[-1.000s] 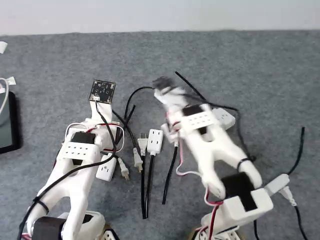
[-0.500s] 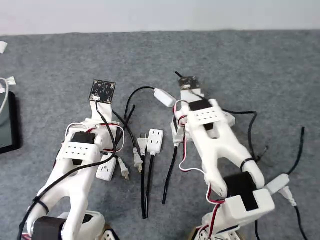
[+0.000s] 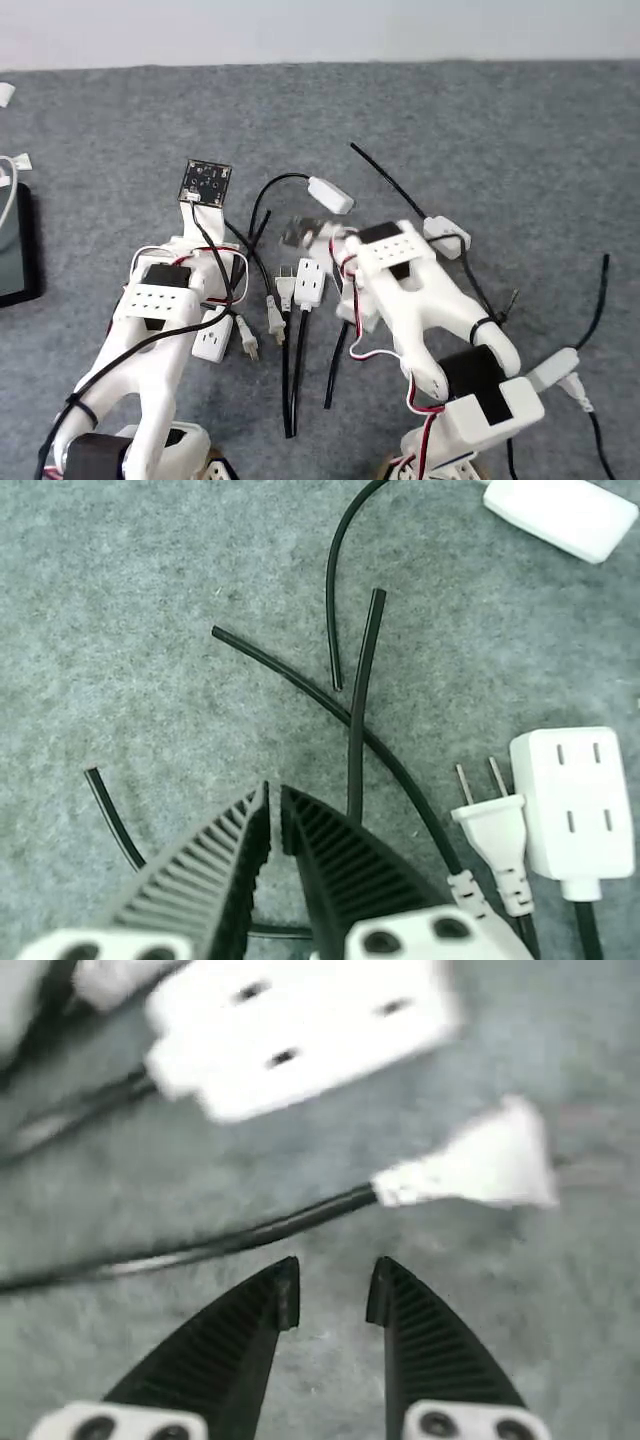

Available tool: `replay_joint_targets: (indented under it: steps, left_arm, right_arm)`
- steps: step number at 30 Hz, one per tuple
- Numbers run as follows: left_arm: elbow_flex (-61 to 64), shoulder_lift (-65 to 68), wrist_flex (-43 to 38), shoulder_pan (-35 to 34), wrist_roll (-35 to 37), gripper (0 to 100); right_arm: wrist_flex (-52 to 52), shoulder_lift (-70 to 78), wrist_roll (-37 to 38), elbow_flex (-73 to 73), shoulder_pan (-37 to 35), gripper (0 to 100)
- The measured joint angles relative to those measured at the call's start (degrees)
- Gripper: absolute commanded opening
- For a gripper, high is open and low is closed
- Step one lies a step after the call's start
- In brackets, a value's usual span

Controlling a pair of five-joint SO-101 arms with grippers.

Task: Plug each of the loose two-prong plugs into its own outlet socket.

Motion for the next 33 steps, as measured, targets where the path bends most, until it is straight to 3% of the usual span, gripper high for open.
replay_joint_targets:
  steps: [6, 15, 18, 25, 33]
  left_arm:
    - [0.00, 0.00, 0.00, 0.00, 0.00, 1]
    - [0.00, 0.00, 0.00, 0.00, 0.00, 1]
    - [0.00, 0.00, 0.00, 0.00, -0.18, 1]
    - [0.00, 0.00, 0.00, 0.00, -0.18, 1]
    - [0.00, 0.00, 0.00, 0.00, -0.18, 1]
  right_arm:
    - [-8.35, -6.24, 16.97, 9.41, 0.09, 14.0]
    - [-16.70, -16.26, 17.67, 18.11, -2.46, 14.3]
    - [-19.25, -17.49, 5.27, 18.11, -6.51, 14.3]
    - [-16.53, -18.20, -35.96, 17.93, -7.56, 14.0]
    - [-12.66, -18.90, -49.23, 17.93, -2.46, 14.2]
